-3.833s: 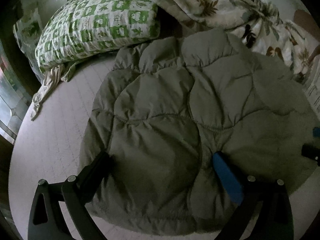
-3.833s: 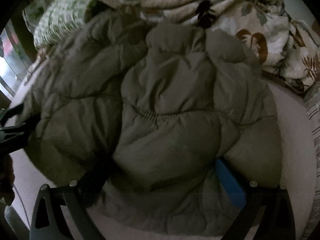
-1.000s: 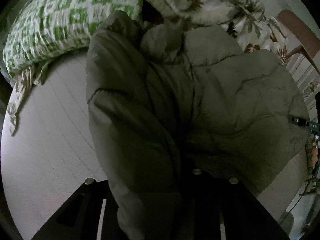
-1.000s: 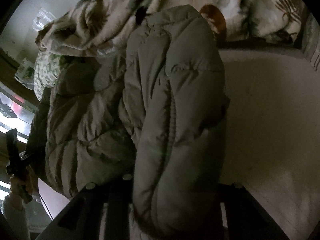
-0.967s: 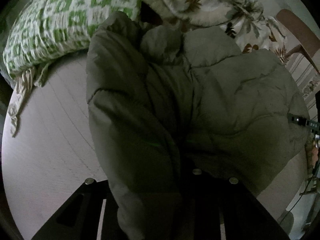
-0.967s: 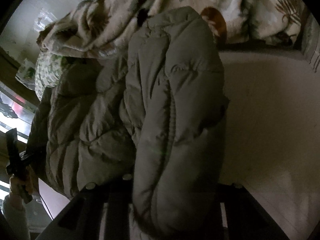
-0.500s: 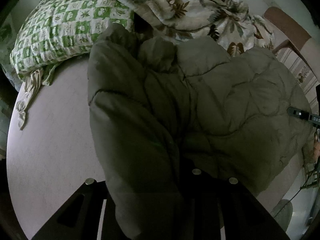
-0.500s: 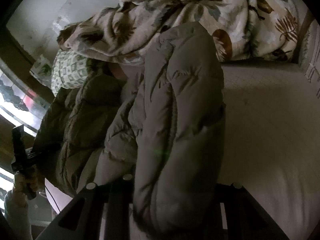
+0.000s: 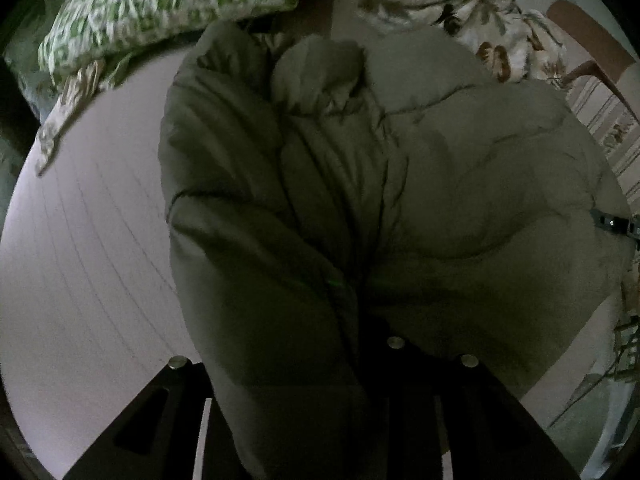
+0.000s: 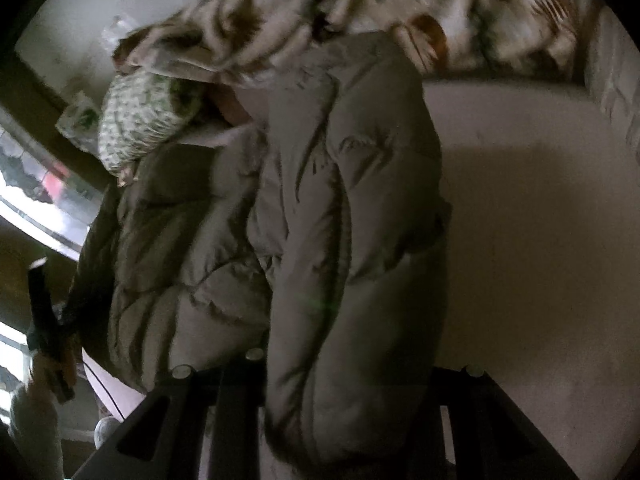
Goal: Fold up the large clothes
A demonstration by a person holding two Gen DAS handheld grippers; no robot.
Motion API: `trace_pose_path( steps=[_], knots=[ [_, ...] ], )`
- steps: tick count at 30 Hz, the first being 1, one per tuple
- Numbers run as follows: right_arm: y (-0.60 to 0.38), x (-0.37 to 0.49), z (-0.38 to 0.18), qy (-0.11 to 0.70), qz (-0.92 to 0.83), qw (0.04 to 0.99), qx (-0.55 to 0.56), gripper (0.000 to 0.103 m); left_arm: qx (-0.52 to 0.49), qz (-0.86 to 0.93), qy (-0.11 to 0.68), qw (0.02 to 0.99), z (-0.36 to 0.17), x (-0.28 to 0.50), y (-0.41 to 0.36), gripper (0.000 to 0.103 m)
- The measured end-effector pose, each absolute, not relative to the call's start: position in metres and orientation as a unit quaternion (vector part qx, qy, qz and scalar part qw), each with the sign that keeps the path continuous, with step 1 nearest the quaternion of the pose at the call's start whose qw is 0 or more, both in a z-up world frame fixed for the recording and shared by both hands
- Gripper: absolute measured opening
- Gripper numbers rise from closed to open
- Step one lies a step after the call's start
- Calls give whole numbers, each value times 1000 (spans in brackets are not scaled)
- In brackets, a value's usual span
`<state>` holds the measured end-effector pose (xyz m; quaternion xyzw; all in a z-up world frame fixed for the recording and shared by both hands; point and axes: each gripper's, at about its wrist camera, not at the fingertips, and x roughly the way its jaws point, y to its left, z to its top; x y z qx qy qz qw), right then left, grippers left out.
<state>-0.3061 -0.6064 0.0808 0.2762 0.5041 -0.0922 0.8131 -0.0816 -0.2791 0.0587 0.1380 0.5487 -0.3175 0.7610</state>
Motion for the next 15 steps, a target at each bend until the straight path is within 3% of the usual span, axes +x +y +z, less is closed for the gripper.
trace_pose_path(
  steps=[12,15],
  knots=[
    [-619,-314,40,504,-107,801,305,43,131,-309,526,781,52,-93,-278,35],
    [-617,-315,40,502,-113,801,306,51,123,-300,522,789,51,-94,-270,45]
  ],
)
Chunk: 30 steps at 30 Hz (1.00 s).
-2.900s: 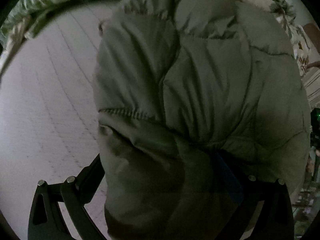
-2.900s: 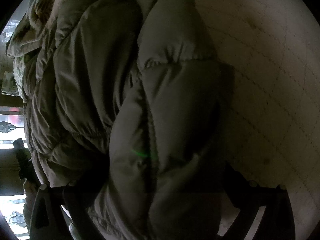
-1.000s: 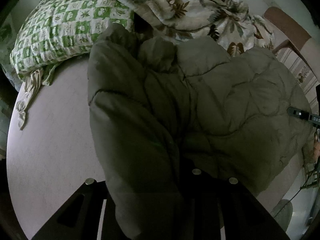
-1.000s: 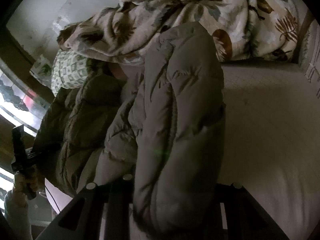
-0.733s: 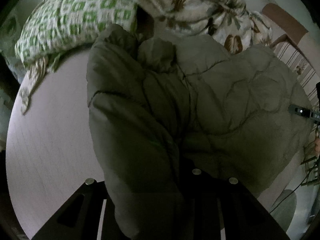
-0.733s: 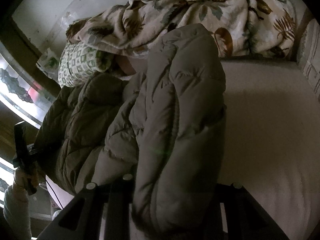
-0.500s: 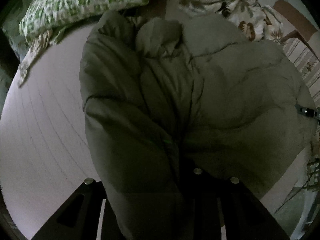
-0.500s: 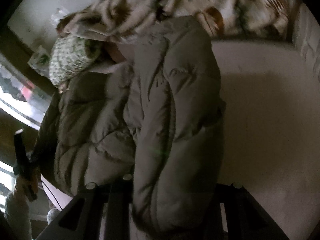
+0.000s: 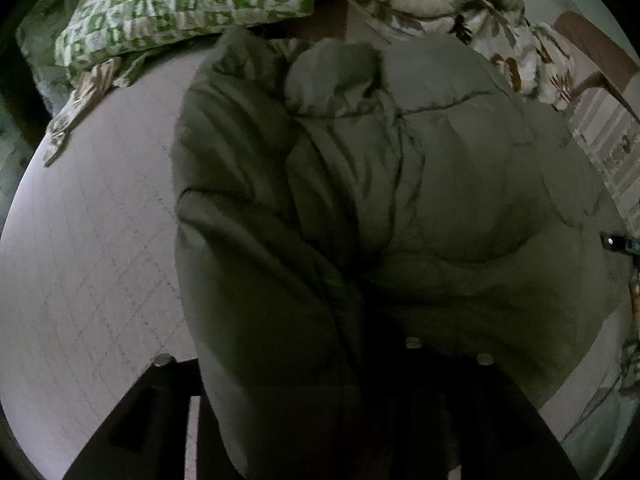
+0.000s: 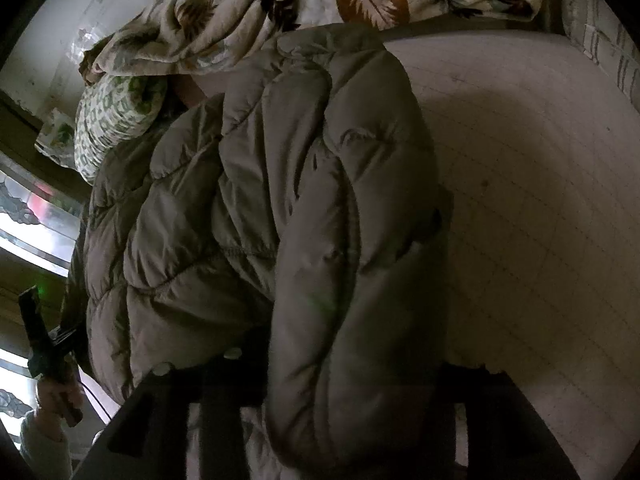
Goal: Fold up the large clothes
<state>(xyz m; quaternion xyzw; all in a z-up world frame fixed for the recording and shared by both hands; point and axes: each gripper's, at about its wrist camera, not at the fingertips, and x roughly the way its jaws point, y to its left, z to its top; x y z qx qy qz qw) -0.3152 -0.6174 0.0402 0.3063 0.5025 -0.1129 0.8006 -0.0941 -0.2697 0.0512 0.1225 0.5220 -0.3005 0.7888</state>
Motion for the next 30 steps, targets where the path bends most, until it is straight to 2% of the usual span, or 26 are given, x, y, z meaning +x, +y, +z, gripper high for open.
trace_pose_path(
  steps=[2,3,6,10,23,30],
  knots=[
    [-619,-318,40,503,-119,800,304,62,116,-294,519,794,53,-96,-265,54],
    [-619,-320,40,503,-123,798,307,64,115,-289,519,796,54,-97,-264,56],
    [-621,-326,43,502,-130,795,315,70,113,-271,518,804,59,-99,-257,70],
    [-621,-333,55,501,-142,795,311,82,116,-265,514,808,71,-109,-251,72],
    [-579,-373,120,459,-149,842,240,90,138,-243,435,856,111,-180,-230,78],
    [-544,-391,96,450,-137,842,265,91,161,-245,438,850,82,-191,-234,80]
  ],
)
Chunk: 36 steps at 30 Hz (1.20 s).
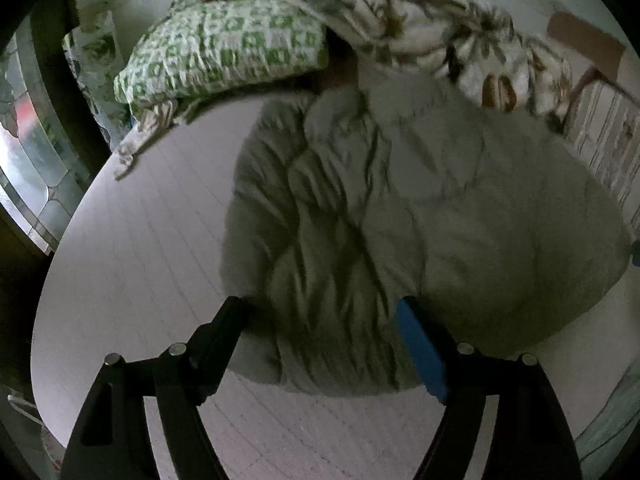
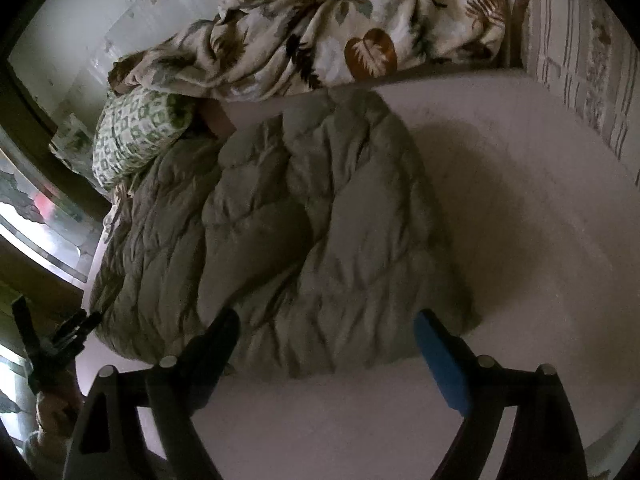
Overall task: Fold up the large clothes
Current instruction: 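Release the jacket and pull both grippers back from the bed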
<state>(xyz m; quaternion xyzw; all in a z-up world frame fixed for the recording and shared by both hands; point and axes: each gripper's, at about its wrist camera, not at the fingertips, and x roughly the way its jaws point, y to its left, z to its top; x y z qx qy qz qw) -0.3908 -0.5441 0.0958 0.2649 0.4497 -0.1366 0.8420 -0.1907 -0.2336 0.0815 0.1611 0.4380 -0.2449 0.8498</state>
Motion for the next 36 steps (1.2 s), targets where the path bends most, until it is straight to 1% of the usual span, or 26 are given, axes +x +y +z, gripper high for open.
trace_pose_path(
  steps=[1,3,5,6,8,9,10,14,19,23,27,36],
  knots=[
    [-541,-386,87,461,-138,838,256,91,169,-241,437,850,76,-191,-234,81],
    [-538,-381,74,478,-146,833,236,91,173,-236,434,852,67,-191,-234,86],
    [-540,-375,62,491,-158,829,216,91,161,-230,440,853,59,-186,-231,95],
    [-543,-371,54,500,-163,824,210,92,147,-227,449,851,54,-181,-227,97],
    [-547,-365,43,508,-167,819,210,100,115,-229,471,844,45,-172,-221,100],
    [-548,-362,37,510,-172,816,209,101,99,-228,478,842,42,-169,-218,101],
    [-548,-362,35,510,-175,816,208,103,90,-227,480,843,40,-169,-216,101],
    [-542,-362,35,501,-187,821,200,103,107,-217,457,856,45,-180,-217,101],
    [-523,-384,49,486,-196,831,188,103,118,-204,440,867,59,-197,-212,101],
    [-508,-405,61,470,-190,841,190,103,133,-195,435,869,66,-215,-204,101],
    [-494,-429,66,460,-183,845,201,103,127,-196,434,870,70,-234,-193,101],
    [-475,-467,70,459,-177,849,193,103,138,-208,435,865,68,-270,-182,101]
  ],
)
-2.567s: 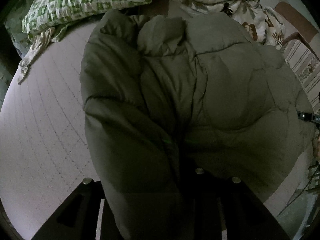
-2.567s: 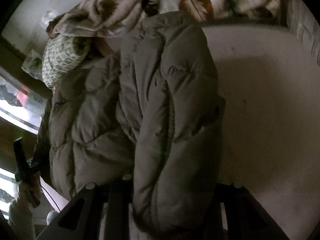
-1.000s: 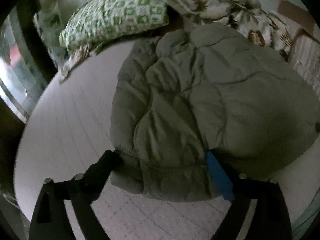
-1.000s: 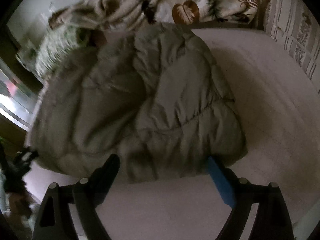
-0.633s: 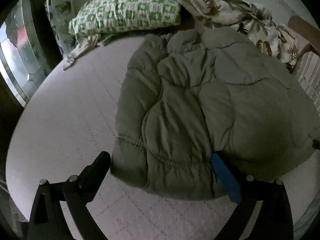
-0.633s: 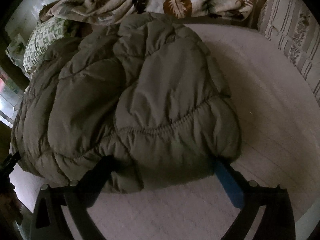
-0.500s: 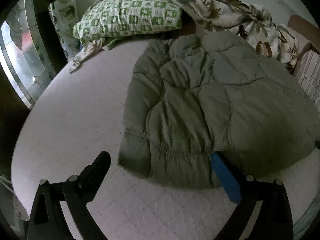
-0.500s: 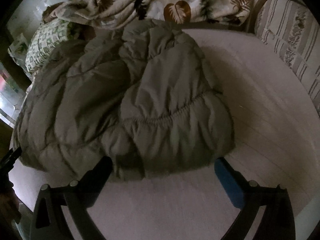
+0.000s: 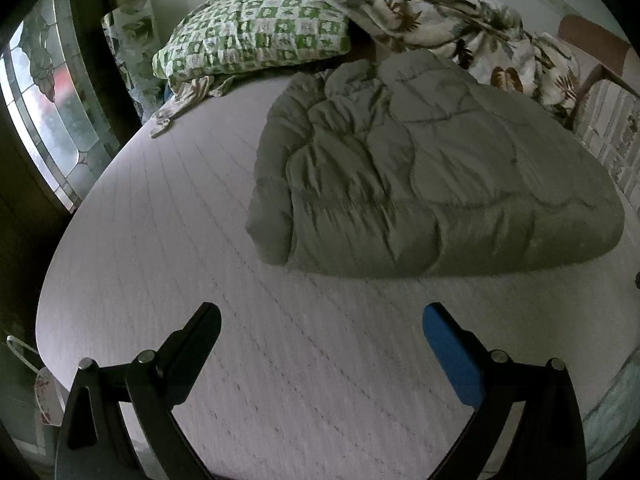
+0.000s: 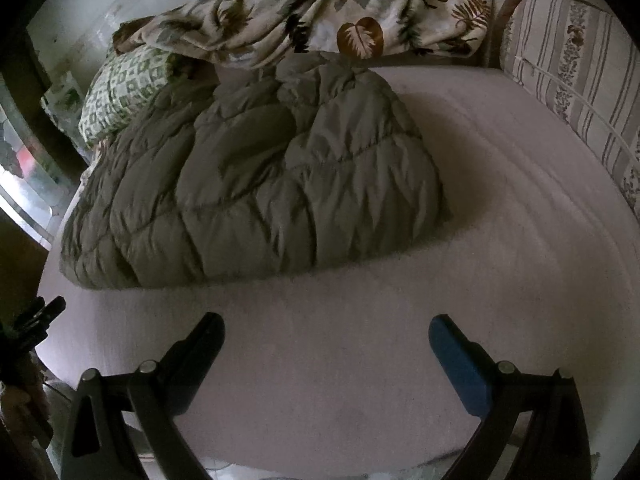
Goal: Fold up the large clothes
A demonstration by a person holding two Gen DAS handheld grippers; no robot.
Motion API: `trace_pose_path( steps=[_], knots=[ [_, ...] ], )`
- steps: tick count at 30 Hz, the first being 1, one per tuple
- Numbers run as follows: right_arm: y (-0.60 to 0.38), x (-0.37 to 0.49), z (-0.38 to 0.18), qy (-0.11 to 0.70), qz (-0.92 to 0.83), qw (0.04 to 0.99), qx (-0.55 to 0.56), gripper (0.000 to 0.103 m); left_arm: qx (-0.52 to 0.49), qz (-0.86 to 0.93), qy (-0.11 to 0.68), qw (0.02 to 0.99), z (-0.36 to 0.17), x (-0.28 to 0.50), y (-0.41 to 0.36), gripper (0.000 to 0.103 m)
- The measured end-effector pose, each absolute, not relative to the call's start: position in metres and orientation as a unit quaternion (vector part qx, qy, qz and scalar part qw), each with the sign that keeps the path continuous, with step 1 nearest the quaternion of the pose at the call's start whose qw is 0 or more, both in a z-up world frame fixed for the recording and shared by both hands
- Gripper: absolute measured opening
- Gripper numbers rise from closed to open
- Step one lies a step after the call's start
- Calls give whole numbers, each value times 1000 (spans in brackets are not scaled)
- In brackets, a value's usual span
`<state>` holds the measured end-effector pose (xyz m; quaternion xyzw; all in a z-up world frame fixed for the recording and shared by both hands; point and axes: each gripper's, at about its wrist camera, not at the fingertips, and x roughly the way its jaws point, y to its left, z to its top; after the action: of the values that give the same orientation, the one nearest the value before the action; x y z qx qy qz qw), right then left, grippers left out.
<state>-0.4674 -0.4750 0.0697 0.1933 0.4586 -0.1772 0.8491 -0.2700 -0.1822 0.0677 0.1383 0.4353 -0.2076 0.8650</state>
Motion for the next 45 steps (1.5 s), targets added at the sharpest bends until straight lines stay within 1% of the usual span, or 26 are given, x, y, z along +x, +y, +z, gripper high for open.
trace_pose_path(
  steps=[16,21,33,42,45],
  knots=[
    [-433,-495,64,447,-180,865,144,103,126,-227,457,851,60,-310,-174,101],
    [-425,-498,69,436,-169,871,151,103,127,-230,457,850,61,-323,-174,101],
    [-394,-519,109,399,-164,891,142,103,123,-256,426,859,94,-364,-173,101],
    [-385,-544,127,374,-165,899,157,103,152,-257,363,882,127,-403,-174,101],
    [-379,-553,135,369,-167,902,150,103,155,-261,356,884,133,-411,-176,101]
  ],
)
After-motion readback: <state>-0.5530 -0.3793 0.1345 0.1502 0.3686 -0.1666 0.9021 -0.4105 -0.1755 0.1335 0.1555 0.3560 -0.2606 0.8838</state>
